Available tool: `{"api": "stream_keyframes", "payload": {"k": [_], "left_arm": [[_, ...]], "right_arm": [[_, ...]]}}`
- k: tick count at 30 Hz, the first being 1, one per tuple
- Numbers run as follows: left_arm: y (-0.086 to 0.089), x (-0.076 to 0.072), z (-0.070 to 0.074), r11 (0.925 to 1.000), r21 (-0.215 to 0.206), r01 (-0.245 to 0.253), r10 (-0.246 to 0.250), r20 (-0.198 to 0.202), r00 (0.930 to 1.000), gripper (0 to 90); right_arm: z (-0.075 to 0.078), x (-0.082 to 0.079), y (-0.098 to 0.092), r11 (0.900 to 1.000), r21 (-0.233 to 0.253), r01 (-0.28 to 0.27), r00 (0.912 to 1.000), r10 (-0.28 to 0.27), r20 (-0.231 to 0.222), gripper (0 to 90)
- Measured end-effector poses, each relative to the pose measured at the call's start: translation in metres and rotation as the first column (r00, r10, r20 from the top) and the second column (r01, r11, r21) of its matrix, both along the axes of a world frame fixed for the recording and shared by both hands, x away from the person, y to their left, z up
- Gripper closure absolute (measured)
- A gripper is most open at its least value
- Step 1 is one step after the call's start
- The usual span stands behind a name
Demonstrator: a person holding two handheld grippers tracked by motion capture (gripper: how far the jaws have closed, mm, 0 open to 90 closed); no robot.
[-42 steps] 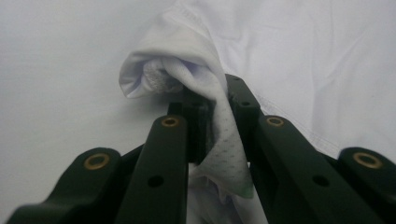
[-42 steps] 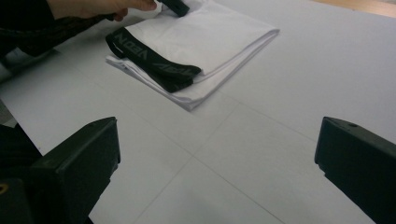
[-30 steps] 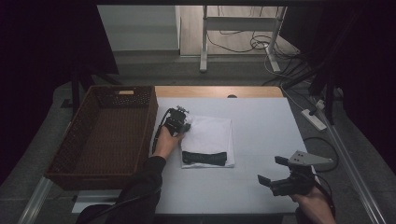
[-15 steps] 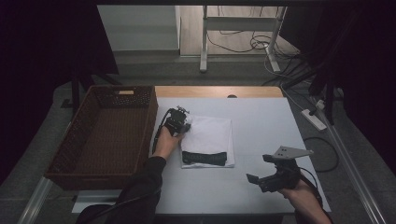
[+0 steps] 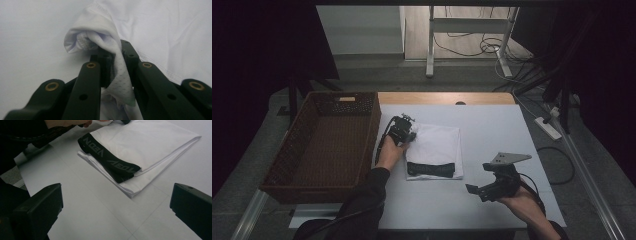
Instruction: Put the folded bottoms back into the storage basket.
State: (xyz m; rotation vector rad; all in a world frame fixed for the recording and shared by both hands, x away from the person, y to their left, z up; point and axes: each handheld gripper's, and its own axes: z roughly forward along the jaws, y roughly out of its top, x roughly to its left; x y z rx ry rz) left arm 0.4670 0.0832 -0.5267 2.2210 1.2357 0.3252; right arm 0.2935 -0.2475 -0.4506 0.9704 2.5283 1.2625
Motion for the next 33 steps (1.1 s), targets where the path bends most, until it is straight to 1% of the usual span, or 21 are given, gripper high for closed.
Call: {"api": "stream_keyframes", "payload": {"k": [9,11,14,21,33], "left_arm": [[0.0,0.0,0.0,1.0,0.002,0.002,-0.002,0.0,1.0,80.1],[0.0,0.0,0.0,1.0,0.002,0.002,-0.002,0.0,1.0,80.0],[0.0,0.0,0.0,1.0,0.001,0.003,-0.003,0.001,1.0,80.0],[0.0,0.0,0.0,1.0,0.003,0.004,-0.004,0.001,1.0,80.1],[-0.001,0.0,0.0,1.0,0.008,0.003,-0.003,0.004,1.0,80.1]], "right_arm": [[-0.007,0.01,0.016,1.0,-0.018,-0.02,0.9997,0.02,-0.011,0.0],[-0.008,0.011,0.02,0.999,-0.033,-0.029,0.9994,0.029,-0.019,0.0],[-0.009,0.013,0.024,0.998,-0.044,-0.041,0.9991,0.041,-0.016,0.0],[-0.012,0.021,0.033,0.998,-0.044,-0.051,0.9984,0.05,-0.025,0.0],[-0.02,0.037,0.05,0.995,-0.068,-0.072,0.9968,0.069,-0.041,0.0]]}}
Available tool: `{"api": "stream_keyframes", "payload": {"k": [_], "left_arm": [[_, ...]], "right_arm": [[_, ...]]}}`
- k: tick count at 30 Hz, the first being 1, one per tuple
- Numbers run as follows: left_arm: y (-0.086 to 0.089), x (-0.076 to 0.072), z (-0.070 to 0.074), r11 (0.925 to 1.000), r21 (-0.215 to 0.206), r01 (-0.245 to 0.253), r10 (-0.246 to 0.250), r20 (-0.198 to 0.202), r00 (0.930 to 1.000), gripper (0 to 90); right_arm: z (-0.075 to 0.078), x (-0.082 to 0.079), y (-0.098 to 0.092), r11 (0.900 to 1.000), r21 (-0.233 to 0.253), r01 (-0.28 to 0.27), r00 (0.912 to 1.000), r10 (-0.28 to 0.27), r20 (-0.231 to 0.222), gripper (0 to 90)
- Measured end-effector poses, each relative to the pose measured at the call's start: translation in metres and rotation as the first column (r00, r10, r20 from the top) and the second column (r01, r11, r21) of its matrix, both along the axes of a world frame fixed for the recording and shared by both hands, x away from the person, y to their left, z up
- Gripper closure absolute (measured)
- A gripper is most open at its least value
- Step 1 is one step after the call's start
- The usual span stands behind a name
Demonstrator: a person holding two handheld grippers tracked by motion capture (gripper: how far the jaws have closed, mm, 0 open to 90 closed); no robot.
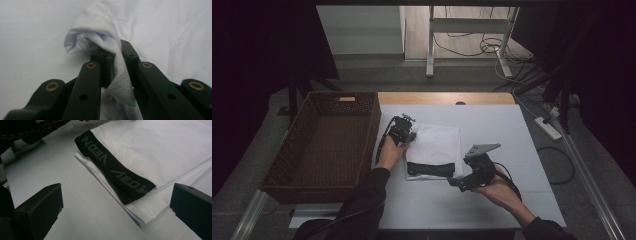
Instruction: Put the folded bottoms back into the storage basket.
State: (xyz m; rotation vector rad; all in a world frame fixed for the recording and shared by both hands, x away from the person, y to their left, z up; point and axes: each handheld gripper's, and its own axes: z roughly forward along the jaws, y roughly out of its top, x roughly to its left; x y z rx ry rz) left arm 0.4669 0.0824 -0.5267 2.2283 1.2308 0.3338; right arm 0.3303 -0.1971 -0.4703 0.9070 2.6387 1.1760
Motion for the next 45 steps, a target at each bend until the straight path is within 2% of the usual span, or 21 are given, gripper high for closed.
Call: {"api": "stream_keyframes", "payload": {"k": [4,16,23,34,42,45], "left_arm": [[0.0,0.0,0.0,1.0,-0.004,-0.001,0.001,-0.001,1.0,80.1],[0.0,0.0,0.0,1.0,-0.004,0.001,-0.001,-0.002,1.0,80.1],[0.001,0.0,0.0,1.0,-0.006,0.0,0.0,0.0,1.0,80.1],[0.0,-0.001,-0.001,1.0,-0.007,-0.003,0.003,0.003,1.0,80.1],[0.0,-0.001,-0.001,1.0,-0.006,-0.005,0.005,0.006,1.0,80.2],[0.0,-0.001,-0.001,1.0,-0.006,-0.005,0.005,0.006,1.0,80.2]], "right_arm": [[-0.002,0.005,0.006,1.0,0.005,-0.01,0.9999,0.01,-0.005,0.0],[-0.012,0.023,0.031,0.998,-0.037,-0.054,0.9985,0.054,-0.014,0.0],[-0.018,0.032,0.044,0.995,-0.042,-0.089,0.9958,0.087,-0.028,0.0],[-0.033,0.04,0.067,0.985,-0.082,-0.153,0.9877,0.15,-0.044,0.0],[-0.049,0.044,0.081,0.975,-0.139,-0.175,0.9843,0.169,-0.05,0.2],[-0.053,0.045,0.084,0.971,-0.144,-0.19,0.9813,0.184,-0.056,0.7]]}}
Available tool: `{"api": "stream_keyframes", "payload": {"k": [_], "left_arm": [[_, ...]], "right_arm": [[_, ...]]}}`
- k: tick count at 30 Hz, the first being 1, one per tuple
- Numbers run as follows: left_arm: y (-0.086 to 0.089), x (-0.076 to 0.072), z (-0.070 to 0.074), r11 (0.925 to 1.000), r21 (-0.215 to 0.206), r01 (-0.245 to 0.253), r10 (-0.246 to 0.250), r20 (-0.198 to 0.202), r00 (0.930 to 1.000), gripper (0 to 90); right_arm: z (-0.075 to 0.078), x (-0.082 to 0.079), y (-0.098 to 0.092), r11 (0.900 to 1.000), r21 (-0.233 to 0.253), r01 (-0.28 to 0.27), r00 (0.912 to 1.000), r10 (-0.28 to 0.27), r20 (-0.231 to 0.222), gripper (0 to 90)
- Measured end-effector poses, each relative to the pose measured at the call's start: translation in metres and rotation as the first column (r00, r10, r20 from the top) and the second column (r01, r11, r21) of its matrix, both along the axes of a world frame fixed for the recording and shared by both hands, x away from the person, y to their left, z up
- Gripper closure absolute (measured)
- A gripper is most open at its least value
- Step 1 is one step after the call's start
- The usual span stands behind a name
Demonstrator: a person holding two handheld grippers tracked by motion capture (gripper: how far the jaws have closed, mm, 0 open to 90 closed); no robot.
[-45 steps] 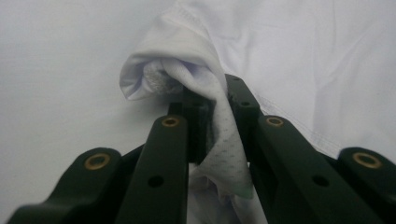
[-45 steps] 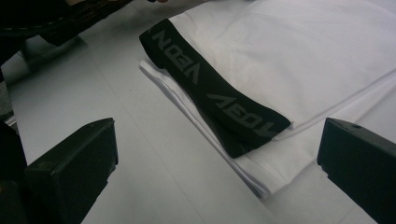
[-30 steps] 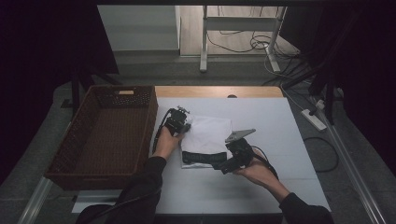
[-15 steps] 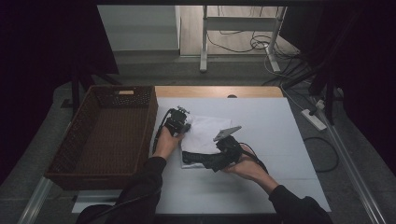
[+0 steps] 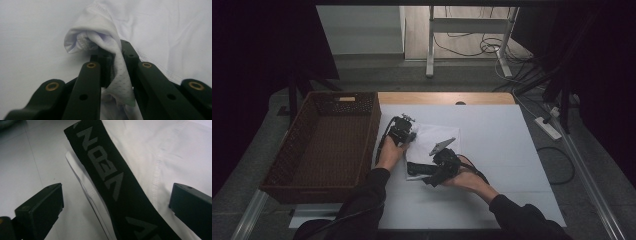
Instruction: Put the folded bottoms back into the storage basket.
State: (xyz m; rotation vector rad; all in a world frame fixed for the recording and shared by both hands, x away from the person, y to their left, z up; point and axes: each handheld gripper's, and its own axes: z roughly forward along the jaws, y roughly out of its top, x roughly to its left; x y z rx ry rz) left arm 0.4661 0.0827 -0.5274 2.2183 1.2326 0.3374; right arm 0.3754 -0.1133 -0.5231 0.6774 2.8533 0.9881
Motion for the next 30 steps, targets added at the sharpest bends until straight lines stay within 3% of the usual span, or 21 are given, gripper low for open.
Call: {"api": "stream_keyframes", "payload": {"k": [6,10,15,25,30], "left_arm": [[0.0,0.0,0.0,1.0,-0.002,0.0,0.0,-0.001,1.0,80.2],[0.0,0.0,0.0,1.0,-0.002,-0.001,0.001,0.0,1.0,80.2],[0.0,0.0,0.0,1.0,-0.003,0.0,0.0,-0.002,1.0,80.3],[0.001,0.001,0.0,1.0,-0.008,0.001,-0.001,-0.009,1.0,80.2],[0.001,0.002,0.0,0.9999,-0.011,0.004,-0.004,-0.012,0.9999,80.2]], "right_arm": [[-0.004,0.001,0.003,0.999,-0.045,-0.018,0.9988,0.02,0.045,4.3],[-0.004,-0.001,0.005,0.991,-0.116,-0.064,0.9901,0.077,0.117,11.3],[0.001,0.003,0.004,0.989,-0.135,-0.065,0.9908,0.08,0.109,27.2],[0.009,0.016,0.003,0.984,-0.171,-0.052,0.9911,0.071,0.112,70.4],[0.011,0.023,0.001,0.983,-0.168,-0.08,0.9916,0.095,0.087,75.4]]}}
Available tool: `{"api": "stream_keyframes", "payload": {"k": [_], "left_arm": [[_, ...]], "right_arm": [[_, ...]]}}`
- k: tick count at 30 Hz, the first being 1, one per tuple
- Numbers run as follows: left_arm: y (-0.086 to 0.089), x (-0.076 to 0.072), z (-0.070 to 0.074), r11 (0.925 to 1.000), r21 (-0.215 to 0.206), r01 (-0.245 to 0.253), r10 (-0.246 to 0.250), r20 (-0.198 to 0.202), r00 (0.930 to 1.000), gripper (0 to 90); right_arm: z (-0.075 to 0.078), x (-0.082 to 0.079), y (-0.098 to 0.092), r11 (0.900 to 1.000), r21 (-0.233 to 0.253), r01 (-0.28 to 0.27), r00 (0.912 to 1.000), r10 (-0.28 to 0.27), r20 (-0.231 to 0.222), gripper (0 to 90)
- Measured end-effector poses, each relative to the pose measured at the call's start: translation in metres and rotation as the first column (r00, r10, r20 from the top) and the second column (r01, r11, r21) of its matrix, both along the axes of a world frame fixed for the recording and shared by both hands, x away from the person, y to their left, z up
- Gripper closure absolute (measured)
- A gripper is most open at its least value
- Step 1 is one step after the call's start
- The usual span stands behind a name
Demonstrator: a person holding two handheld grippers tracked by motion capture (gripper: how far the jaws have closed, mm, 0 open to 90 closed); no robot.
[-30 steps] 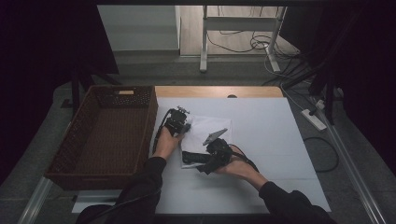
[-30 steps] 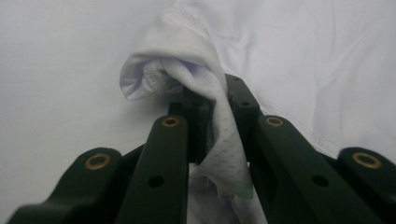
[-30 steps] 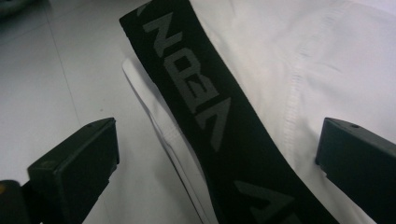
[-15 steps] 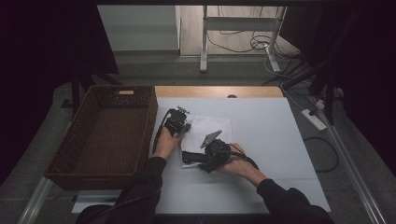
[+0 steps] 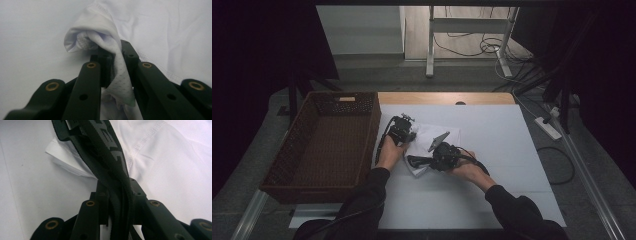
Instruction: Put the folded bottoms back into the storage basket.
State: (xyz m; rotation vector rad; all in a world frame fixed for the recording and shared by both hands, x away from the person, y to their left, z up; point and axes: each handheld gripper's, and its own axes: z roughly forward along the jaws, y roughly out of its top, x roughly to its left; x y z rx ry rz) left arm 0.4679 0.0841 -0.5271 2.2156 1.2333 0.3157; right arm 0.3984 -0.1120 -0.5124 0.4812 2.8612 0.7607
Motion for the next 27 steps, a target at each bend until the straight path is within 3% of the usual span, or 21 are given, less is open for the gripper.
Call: {"api": "stream_keyframes", "payload": {"k": [5,8,13,17,27], "left_arm": [[-0.001,0.0,0.001,0.9999,0.014,0.004,-0.004,0.001,1.0,80.1],[-0.002,0.001,0.002,0.9998,0.022,0.002,-0.002,0.0,1.0,80.1],[-0.003,0.002,0.004,0.9996,0.027,-0.01,0.011,-0.014,0.9998,80.1],[-0.004,0.002,0.006,0.9993,0.035,-0.012,0.013,-0.007,0.9999,80.3],[0.002,0.008,0.025,0.9996,-0.024,-0.017,0.016,-0.037,0.9992,81.2]], "right_arm": [[0.001,0.005,-0.002,1.0,0.016,-0.019,0.9992,0.02,-0.035,76.3],[0.001,0.009,-0.004,0.998,0.058,-0.022,0.9941,0.028,-0.104,76.7],[0.004,0.008,-0.003,0.996,0.073,-0.045,0.9902,0.055,-0.128,76.9],[0.01,0.009,-0.004,0.992,0.117,-0.048,0.9846,0.066,-0.162,77.0],[0.025,0.008,-0.008,0.982,0.182,-0.044,0.9827,0.076,-0.169,77.0]]}}
